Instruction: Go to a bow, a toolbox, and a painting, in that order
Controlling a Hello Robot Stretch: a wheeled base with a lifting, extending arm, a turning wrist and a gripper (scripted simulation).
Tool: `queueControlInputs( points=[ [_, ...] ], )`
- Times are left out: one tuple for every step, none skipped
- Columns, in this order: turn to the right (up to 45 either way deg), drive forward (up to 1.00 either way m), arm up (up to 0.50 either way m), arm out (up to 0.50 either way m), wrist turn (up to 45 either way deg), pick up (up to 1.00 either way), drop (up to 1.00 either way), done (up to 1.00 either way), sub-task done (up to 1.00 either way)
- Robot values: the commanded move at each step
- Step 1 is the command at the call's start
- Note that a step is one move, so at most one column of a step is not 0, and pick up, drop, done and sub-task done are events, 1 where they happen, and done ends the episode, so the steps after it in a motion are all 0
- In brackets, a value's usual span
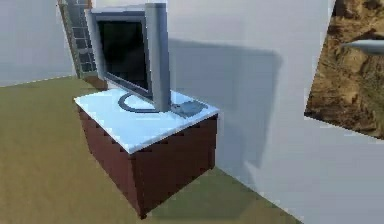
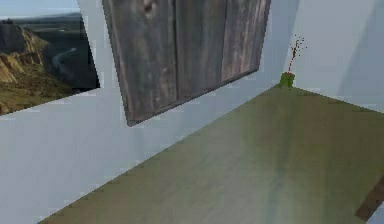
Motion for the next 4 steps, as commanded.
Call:
queueControlInputs(
  points=[
    [0.0,0.20,0.00,0.00,0.0,0.00,0.00,0.00,0.00],
    [-45.0,0.00,0.00,0.00,0.0,0.00,0.00,0.00,0.00],
    [-30.0,0.00,0.00,0.00,0.0,0.00,0.00,0.00,0.00],
    [0.0,0.50,0.00,0.00,0.0,0.00,0.00,0.00,0.00]
  ],
)
